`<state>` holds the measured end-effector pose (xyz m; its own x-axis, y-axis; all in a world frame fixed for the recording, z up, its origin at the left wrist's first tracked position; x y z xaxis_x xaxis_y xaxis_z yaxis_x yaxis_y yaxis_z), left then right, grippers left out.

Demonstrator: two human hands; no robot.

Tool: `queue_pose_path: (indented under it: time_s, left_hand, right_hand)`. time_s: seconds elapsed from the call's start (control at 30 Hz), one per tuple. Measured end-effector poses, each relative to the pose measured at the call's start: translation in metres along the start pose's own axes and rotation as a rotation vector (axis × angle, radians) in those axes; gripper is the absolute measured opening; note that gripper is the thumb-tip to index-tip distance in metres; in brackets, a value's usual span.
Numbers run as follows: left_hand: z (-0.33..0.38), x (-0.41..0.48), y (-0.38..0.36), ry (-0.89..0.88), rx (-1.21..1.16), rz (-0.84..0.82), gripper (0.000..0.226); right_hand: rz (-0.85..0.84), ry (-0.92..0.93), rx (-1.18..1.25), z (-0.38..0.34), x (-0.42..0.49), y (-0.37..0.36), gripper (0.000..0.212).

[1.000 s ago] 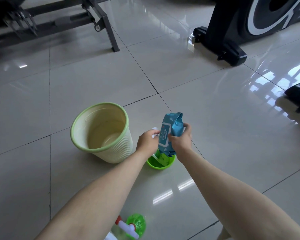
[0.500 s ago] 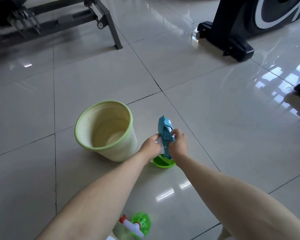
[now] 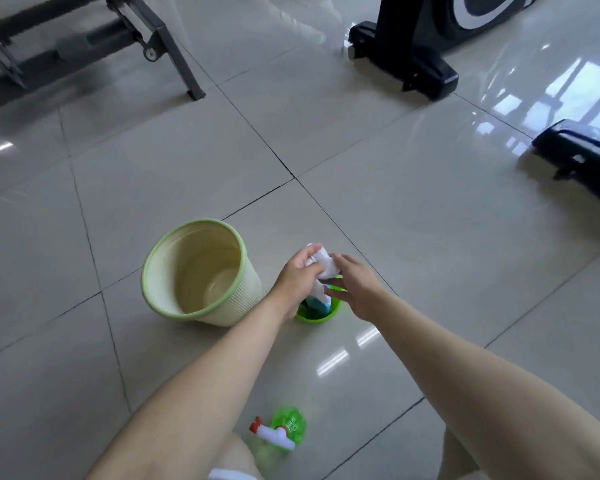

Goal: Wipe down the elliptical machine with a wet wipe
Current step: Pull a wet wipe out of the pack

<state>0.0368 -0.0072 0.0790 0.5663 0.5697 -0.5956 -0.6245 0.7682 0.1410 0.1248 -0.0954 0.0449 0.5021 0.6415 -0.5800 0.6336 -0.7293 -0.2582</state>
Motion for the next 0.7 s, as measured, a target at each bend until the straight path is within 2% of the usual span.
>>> queue_pose_path:
  time_s: [0.1, 0.23, 0.4, 0.6, 0.7]
  left_hand:
    - [0.047, -0.033, -0.025, -0.023, 0.051, -0.073, 0.047]
    - [0.103, -0.092, -0.065, -0.040, 0.171, -0.087, 0.040]
    - [0.179, -0.171, -0.129, -0.051, 0.342, -0.210, 0.037]
    - [0.279, -0.264, -0.219, -0.113, 0.507, -0.306, 0.015]
    - [0.326, -0.302, -0.272, -0.138, 0.569, -0.371, 0.012]
  right_hand:
    - [0.167, 0.030, 0.021, -0.036, -0.032, 0.019, 0.028]
    - [0.415, 0.066, 0.016, -0.105, -0.100, 0.056, 0.026]
    - [0.544, 0.089, 0.088, -0.194, -0.213, 0.114, 0.026]
    - [0.761, 0.146, 0.131, -0.295, -0.347, 0.190, 0.030]
    - [0.822, 0.167, 0.129, -0.338, -0.398, 0.232, 0.031]
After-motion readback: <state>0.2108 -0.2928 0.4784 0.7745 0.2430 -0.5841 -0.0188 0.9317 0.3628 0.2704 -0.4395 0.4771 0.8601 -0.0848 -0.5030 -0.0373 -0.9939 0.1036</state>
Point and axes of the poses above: each hand's wrist, its own x-axis towards the middle knuckle, its own y-axis out of the back of the hand, z = x × y, the point moved 5 cm from there along x, towards the middle knuckle, and after that the axes turned 5 degrees about y, right-handed, at the moved point
